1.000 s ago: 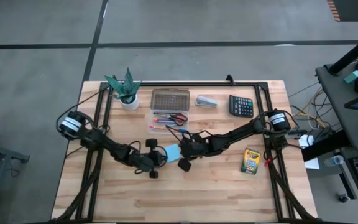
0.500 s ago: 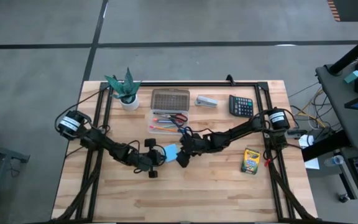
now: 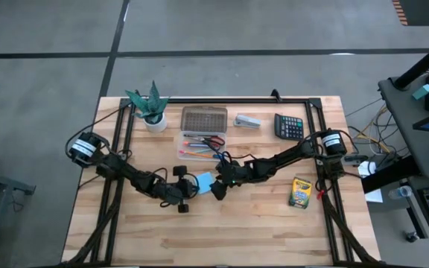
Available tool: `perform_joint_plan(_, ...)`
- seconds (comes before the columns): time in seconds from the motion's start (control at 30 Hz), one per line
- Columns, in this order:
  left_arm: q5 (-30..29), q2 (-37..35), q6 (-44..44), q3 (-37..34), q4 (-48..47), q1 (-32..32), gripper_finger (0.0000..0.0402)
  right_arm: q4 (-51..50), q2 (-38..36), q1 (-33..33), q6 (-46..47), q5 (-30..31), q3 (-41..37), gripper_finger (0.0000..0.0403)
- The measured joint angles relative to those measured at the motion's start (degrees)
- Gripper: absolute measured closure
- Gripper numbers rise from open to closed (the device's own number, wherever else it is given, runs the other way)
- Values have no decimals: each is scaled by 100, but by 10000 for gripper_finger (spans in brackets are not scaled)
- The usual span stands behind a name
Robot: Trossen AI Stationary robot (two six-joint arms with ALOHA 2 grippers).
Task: Pack school essentials
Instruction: Put the blue sticky notes into the supply box
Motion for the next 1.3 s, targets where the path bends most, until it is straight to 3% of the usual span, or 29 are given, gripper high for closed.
perform_joint_plan(0.43,72,4,1,-24,7,-15,402,1196,716,2,-25,-306,112,171)
perform_joint_plan(0.63,71,4,1,-35,44,-15,402,1221,703,-11,-145,-407,143,187)
perform_joint_plan(1.03,-8,7,14,-39,92,-11,402,1317,776,4,-257,-418,143,294)
perform_joint_plan(1.3,-39,7,16,-39,101,-4,402,1450,787,7,-467,-503,143,333)
